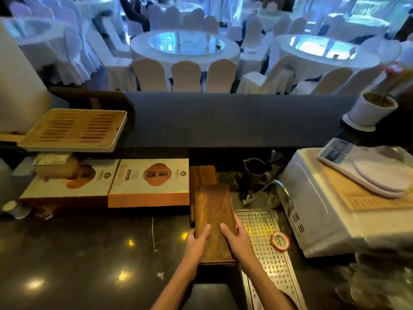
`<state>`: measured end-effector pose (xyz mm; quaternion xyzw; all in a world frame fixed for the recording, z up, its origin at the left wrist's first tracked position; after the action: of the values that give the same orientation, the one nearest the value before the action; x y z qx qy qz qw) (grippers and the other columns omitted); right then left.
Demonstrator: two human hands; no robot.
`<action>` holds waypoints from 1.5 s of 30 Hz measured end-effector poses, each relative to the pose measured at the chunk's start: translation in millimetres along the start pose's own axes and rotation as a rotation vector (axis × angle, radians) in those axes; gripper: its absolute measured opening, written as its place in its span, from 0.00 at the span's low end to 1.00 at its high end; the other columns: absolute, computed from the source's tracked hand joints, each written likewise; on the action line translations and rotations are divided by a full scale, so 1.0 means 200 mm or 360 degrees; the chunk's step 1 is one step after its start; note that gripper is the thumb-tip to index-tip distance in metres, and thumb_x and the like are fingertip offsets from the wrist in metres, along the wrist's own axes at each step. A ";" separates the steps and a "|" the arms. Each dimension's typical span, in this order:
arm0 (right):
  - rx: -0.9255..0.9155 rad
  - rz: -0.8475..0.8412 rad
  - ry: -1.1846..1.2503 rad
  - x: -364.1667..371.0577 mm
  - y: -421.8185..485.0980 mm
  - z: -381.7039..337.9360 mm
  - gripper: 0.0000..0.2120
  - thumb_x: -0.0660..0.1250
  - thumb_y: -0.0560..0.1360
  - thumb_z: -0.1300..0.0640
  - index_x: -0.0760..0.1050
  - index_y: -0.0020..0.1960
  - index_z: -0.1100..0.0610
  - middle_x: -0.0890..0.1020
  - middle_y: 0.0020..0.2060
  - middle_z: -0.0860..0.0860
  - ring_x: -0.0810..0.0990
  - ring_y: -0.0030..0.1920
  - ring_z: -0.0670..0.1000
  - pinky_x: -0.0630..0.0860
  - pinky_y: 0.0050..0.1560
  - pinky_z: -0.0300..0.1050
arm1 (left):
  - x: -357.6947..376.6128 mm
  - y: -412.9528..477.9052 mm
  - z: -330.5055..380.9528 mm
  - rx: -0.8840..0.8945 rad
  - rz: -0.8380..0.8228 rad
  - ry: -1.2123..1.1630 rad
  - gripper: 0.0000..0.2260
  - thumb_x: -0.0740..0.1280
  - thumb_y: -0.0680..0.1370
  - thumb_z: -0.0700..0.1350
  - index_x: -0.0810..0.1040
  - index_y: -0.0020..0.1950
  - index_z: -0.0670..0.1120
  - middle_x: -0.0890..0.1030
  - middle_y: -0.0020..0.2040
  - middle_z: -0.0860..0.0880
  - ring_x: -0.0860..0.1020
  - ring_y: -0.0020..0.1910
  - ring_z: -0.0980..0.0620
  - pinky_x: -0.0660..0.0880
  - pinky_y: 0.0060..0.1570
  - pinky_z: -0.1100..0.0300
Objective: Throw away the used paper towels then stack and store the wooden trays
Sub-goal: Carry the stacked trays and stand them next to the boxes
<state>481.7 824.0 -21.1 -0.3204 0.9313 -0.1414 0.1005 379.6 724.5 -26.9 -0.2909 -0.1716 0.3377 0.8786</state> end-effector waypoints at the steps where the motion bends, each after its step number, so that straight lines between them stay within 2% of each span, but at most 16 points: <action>1: 0.0003 -0.0025 -0.0022 -0.01 0.12 -0.01 0.19 0.68 0.77 0.53 0.70 0.65 0.42 0.81 0.59 0.49 0.82 0.57 0.47 0.80 0.59 0.52 | 0.02 0.08 0.04 0.0000 0.0024 -0.0037 0.22 0.67 0.77 0.54 0.68 0.68 0.45 0.80 0.57 0.43 0.82 0.54 0.45 0.80 0.56 0.46; 9: 0.0003 -0.0029 -0.0063 0.07 0.83 0.02 0.22 0.69 0.76 0.52 0.70 0.69 0.50 0.81 0.59 0.52 0.80 0.59 0.53 0.76 0.63 0.52 | -0.03 0.61 0.24 -0.0062 0.0563 0.0022 0.20 0.66 0.77 0.50 0.73 0.66 0.44 0.75 0.62 0.42 0.77 0.58 0.44 0.76 0.61 0.44; 13: 0.0024 -0.0090 -0.0042 0.09 0.89 0.06 0.24 0.68 0.76 0.48 0.66 0.70 0.45 0.79 0.61 0.49 0.79 0.61 0.52 0.78 0.61 0.55 | -0.01 0.61 0.15 -0.0066 0.0673 0.0009 0.17 0.68 0.74 0.49 0.69 0.61 0.48 0.73 0.63 0.42 0.75 0.61 0.44 0.73 0.64 0.42; 15: 0.0017 -0.0084 -0.0116 0.10 0.89 0.07 0.26 0.67 0.76 0.46 0.63 0.72 0.43 0.78 0.64 0.48 0.78 0.63 0.51 0.77 0.63 0.58 | -0.04 0.59 0.08 -0.0120 0.0795 0.0067 0.22 0.68 0.75 0.52 0.67 0.65 0.48 0.69 0.67 0.44 0.69 0.66 0.43 0.68 0.68 0.41; 17: -0.0028 -0.0031 -0.0262 0.13 0.88 0.06 0.29 0.65 0.77 0.46 0.58 0.75 0.44 0.75 0.67 0.49 0.75 0.66 0.52 0.74 0.65 0.57 | -0.04 0.58 0.03 -0.0237 0.0690 -0.0165 0.27 0.67 0.77 0.53 0.62 0.72 0.46 0.70 0.68 0.43 0.70 0.67 0.42 0.69 0.67 0.42; 20: -0.0029 0.0078 -0.0427 0.17 0.86 0.05 0.30 0.63 0.78 0.46 0.56 0.76 0.44 0.72 0.68 0.51 0.72 0.68 0.54 0.72 0.67 0.59 | 0.03 0.55 0.02 -0.0347 0.0343 -0.0888 0.21 0.63 0.80 0.48 0.67 0.72 0.42 0.80 0.59 0.40 0.79 0.57 0.43 0.76 0.54 0.49; 24: -0.0055 0.0139 -0.0679 0.14 0.89 0.06 0.30 0.64 0.77 0.45 0.58 0.76 0.48 0.64 0.74 0.51 0.57 0.76 0.56 0.58 0.75 0.60 | 0.03 0.56 0.08 -0.0391 0.0103 -0.1350 0.21 0.62 0.80 0.53 0.72 0.69 0.42 0.80 0.61 0.37 0.78 0.60 0.37 0.75 0.59 0.42; 27: 0.0038 -0.0106 -0.0175 0.15 0.88 0.09 0.29 0.64 0.78 0.47 0.57 0.75 0.43 0.73 0.66 0.48 0.72 0.68 0.55 0.73 0.65 0.52 | 0.05 0.57 0.12 -0.0443 0.0072 -0.1532 0.25 0.59 0.79 0.60 0.73 0.66 0.42 0.77 0.64 0.35 0.74 0.64 0.34 0.66 0.69 0.37; 30: 0.0027 -0.0152 -0.0063 0.15 0.88 0.10 0.28 0.64 0.78 0.46 0.56 0.73 0.39 0.74 0.59 0.42 0.76 0.61 0.48 0.75 0.53 0.39 | 0.07 0.53 0.17 -0.0470 0.0058 -0.1445 0.25 0.57 0.78 0.62 0.75 0.62 0.44 0.78 0.61 0.37 0.75 0.62 0.35 0.68 0.67 0.38; 33: 0.0068 -0.0188 0.0020 0.15 0.91 0.10 0.25 0.65 0.77 0.47 0.59 0.69 0.35 0.75 0.58 0.40 0.76 0.57 0.44 0.74 0.53 0.40 | 0.04 0.57 0.11 -0.0418 -0.0006 -0.1465 0.17 0.68 0.75 0.57 0.74 0.63 0.54 0.81 0.58 0.51 0.77 0.63 0.46 0.78 0.58 0.55; 35: 0.0089 -0.0220 0.0043 0.15 0.92 0.10 0.25 0.67 0.76 0.45 0.59 0.67 0.33 0.75 0.57 0.37 0.77 0.55 0.41 0.76 0.48 0.36 | 0.03 0.58 0.12 -0.0461 0.0068 -0.1431 0.21 0.67 0.75 0.57 0.73 0.64 0.49 0.80 0.58 0.46 0.71 0.70 0.43 0.70 0.69 0.47; 38: 0.0113 -0.0267 0.0120 0.14 0.93 0.13 0.31 0.67 0.73 0.42 0.58 0.72 0.38 0.76 0.59 0.39 0.78 0.56 0.39 0.78 0.43 0.32 | 0.01 0.56 0.15 -0.0291 0.0129 -0.0841 0.25 0.58 0.79 0.61 0.73 0.62 0.41 0.78 0.58 0.36 0.65 0.72 0.36 0.56 0.72 0.36; 40: 0.0130 -0.0282 0.0219 0.14 0.93 0.14 0.31 0.66 0.75 0.44 0.57 0.75 0.41 0.76 0.62 0.42 0.79 0.58 0.42 0.80 0.48 0.37 | -0.04 0.53 0.17 -0.0142 0.0251 -0.0545 0.26 0.68 0.76 0.55 0.68 0.70 0.44 0.77 0.64 0.39 0.72 0.69 0.43 0.70 0.69 0.44; 41: 0.0150 -0.0293 0.0277 0.14 0.94 0.15 0.30 0.65 0.76 0.44 0.58 0.75 0.42 0.76 0.63 0.45 0.79 0.59 0.45 0.80 0.53 0.42 | -0.04 0.51 0.16 -0.0041 0.0253 -0.0375 0.29 0.73 0.72 0.48 0.68 0.70 0.47 0.78 0.64 0.43 0.78 0.63 0.51 0.78 0.60 0.54; 43: 0.0173 -0.0311 0.0362 0.15 0.95 0.17 0.28 0.66 0.76 0.43 0.61 0.73 0.41 0.78 0.64 0.47 0.80 0.61 0.50 0.78 0.59 0.52 | -0.03 0.54 0.09 0.0022 0.0197 -0.0364 0.32 0.76 0.68 0.38 0.69 0.69 0.51 0.81 0.61 0.48 0.82 0.52 0.60 0.80 0.44 0.70; 45: 0.0157 -0.0276 0.0329 0.16 0.95 0.17 0.29 0.68 0.73 0.40 0.63 0.71 0.39 0.78 0.63 0.46 0.80 0.61 0.49 0.78 0.60 0.54 | -0.02 0.58 0.11 -0.0077 0.0214 -0.0429 0.38 0.75 0.68 0.31 0.64 0.74 0.50 0.81 0.54 0.50 0.81 0.45 0.59 0.80 0.44 0.68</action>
<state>359.2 940.5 -118.1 -0.3782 0.8974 -0.2273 0.0069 307.6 800.4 -83.3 -0.2750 -0.2761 0.4275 0.8157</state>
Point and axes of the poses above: each hand's wrist, its own y-axis towards the middle knuckle, its own x-axis out of the palm, z = x × y, the point moved 3 cm from there along y, towards the middle knuckle
